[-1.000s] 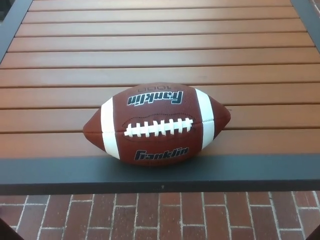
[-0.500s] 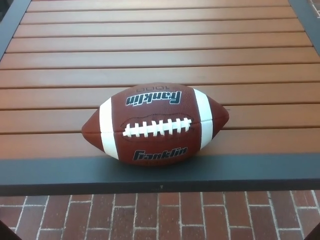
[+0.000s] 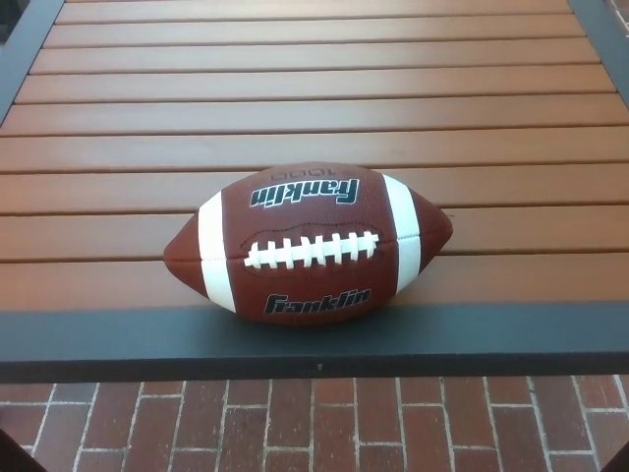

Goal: Pick up a football using both hands and turn around and walk towards another desk and put it on the desk

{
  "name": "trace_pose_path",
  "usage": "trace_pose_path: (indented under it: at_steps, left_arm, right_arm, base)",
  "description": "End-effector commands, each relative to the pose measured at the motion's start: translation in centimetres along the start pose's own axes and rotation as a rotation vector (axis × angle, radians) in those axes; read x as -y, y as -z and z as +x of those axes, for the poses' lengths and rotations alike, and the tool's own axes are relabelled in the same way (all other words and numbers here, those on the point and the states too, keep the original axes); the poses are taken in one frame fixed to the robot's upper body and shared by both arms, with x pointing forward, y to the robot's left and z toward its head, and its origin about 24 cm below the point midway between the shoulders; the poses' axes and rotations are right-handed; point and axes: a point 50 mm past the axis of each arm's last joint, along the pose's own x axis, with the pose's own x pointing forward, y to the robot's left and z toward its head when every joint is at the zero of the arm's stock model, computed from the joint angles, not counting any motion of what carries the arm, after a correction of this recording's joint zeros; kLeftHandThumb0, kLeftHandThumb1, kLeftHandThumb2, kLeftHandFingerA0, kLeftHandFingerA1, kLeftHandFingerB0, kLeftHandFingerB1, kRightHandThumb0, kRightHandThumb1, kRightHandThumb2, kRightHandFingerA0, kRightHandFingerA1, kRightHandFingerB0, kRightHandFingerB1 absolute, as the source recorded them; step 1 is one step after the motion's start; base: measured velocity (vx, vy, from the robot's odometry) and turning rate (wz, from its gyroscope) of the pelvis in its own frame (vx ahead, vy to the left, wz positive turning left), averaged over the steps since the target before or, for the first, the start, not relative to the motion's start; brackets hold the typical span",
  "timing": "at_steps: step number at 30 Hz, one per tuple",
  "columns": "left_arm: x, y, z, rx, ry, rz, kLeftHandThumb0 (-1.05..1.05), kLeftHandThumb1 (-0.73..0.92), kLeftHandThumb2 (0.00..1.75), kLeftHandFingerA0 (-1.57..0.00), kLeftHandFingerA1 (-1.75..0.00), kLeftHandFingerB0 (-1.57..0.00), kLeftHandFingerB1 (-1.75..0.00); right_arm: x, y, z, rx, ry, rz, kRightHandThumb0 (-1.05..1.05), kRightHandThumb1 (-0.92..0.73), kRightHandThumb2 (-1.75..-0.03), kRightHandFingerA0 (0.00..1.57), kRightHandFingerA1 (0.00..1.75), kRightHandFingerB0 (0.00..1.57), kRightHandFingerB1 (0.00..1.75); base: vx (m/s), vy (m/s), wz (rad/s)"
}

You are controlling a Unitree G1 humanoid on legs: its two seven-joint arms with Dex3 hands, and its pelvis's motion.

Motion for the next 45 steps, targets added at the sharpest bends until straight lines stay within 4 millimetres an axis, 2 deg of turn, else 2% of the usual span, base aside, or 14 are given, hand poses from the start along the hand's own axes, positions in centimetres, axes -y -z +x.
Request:
trace_pose_path:
  at_steps: [1, 4, 6, 14, 15, 18, 21, 22, 25, 26, 31, 38, 39, 45]
  left_arm:
    - [0.9, -10.0, 1.5, 0.201, 0.298, -0.13, 0.07, 0.45, 1.08, -0.95, -0.72, -0.93, -0.64]
    - [0.9, -10.2, 1.4, 0.201, 0.303, -0.131, 0.07, 0.45, 1.08, -0.95, -0.72, -0.93, -0.64]
    - [2.5, -13.6, 1.8, 0.295, 0.343, -0.108, -0.02, 0.26, 1.23, -1.09, -0.66, -1.03, -0.66]
    - [5.3, -17.8, 1.3, 0.38, 0.417, -0.122, 0.0, 0.13, 1.2, -1.16, -0.65, -1.05, -0.67]
    - [5.8, -18.2, 1.1, 0.383, 0.432, -0.115, 0.03, 0.15, 1.17, -1.16, -0.66, -1.04, -0.67]
    - [6.7, -18.9, 0.9, 0.401, 0.49, -0.104, 0.07, 0.25, 1.09, -1.08, -0.71, -0.97, -0.68]
    - [6.7, -19.0, 0.9, 0.395, 0.489, -0.106, 0.07, 0.25, 1.09, -1.08, -0.71, -0.97, -0.68]
    - [9.4, -18.5, 1.0, 0.362, 0.528, -0.075, 0.05, 0.44, 0.92, -1.0, -0.76, -0.86, -0.66]
    - [9.7, -18.6, 0.9, 0.353, 0.53, -0.072, 0.05, 0.44, 0.92, -1.0, -0.76, -0.86, -0.66]
    - [12.2, -16.8, 1.6, 0.289, 0.554, -0.069, -0.07, 0.65, 0.73, -0.8, -0.74, -0.67, -0.62]
    - [15.7, -14.6, 2.3, 0.182, 0.554, -0.078, -0.11, 0.71, 0.68, -0.76, -0.7, -0.63, -0.57]
    - [17.2, -12.5, 2.8, 0.107, 0.521, -0.089, -0.13, 0.75, 0.71, -0.76, -0.73, -0.61, -0.58]
    - [17.2, -12.1, 2.9, 0.099, 0.507, -0.082, -0.15, 0.72, 0.76, -0.77, -0.71, -0.65, -0.59]
    - [17.3, -11.4, 3.2, 0.089, 0.484, -0.071, -0.15, 0.72, 0.76, -0.77, -0.71, -0.65, -0.59]
  right_arm:
    - [-2.6, -8.6, 0.4, 0.178, -0.108, 0.126, -0.49, -0.72, -0.62, 0.74, 0.43, 0.48, 0.38]
    - [-2.7, -8.8, 0.4, 0.175, -0.107, 0.129, -0.49, -0.72, -0.62, 0.74, 0.43, 0.48, 0.38]
    - [-5.6, -10.5, 1.2, 0.247, -0.179, 0.149, -0.56, -0.69, -0.62, 0.73, 0.44, 0.49, 0.37]
    - [-11.1, -12.0, 2.1, 0.286, -0.364, 0.165, -0.58, -0.72, -0.62, 0.59, 0.45, 0.43, 0.4]
    - [-12.0, -12.0, 2.1, 0.28, -0.399, 0.166, -0.6, -0.58, -0.92, 0.53, 0.58, 0.38, 0.53]
    - [-13.4, -12.2, 2.1, 0.267, -0.437, 0.174, -0.6, -0.59, -0.92, 0.52, 0.58, 0.39, 0.53]
    - [-13.5, -12.3, 2.2, 0.264, -0.435, 0.172, -0.6, -0.59, -0.92, 0.52, 0.58, 0.39, 0.53]
    - [-15.4, -11.9, 2.1, 0.22, -0.502, 0.221, -0.55, -0.77, -0.63, 0.57, 0.46, 0.4, 0.39]
    - [-15.6, -12.0, 2.1, 0.212, -0.508, 0.224, -0.55, -0.77, -0.63, 0.57, 0.46, 0.4, 0.39]
    - [-17.6, -11.3, 1.9, 0.167, -0.518, 0.253, -0.57, -0.75, -0.62, 0.56, 0.42, 0.42, 0.37]
    - [-20.4, -10.5, 2.1, 0.114, -0.524, 0.228, -0.6, -0.81, -0.65, 0.55, 0.41, 0.38, 0.36]
    - [-21.9, -9.0, 2.8, 0.048, -0.507, 0.258, -0.6, -0.81, -0.64, 0.52, 0.42, 0.39, 0.35]
    - [-22.1, -9.0, 3.1, 0.044, -0.5, 0.253, -0.62, -0.65, -0.98, 0.44, 0.56, 0.3, 0.5]
    - [-22.4, -8.9, 3.7, 0.039, -0.486, 0.245, -0.62, -0.65, -0.98, 0.44, 0.56, 0.3, 0.5]
  base:
    - [0.0, 0.0, 0.0]
    - [0.0, 0.0, 0.0]
    - [0.0, 0.0, 0.0]
    - [0.0, 0.0, 0.0]
    - [0.0, 0.0, 0.0]
    - [0.0, 0.0, 0.0]
    - [0.0, 0.0, 0.0]
    - [0.0, 0.0, 0.0]
    - [0.0, 0.0, 0.0]
    - [0.0, 0.0, 0.0]
    - [0.0, 0.0, 0.0]
    - [0.0, 0.0, 0.0]
    - [0.0, 0.0, 0.0]
    - [0.0, 0.0, 0.0]
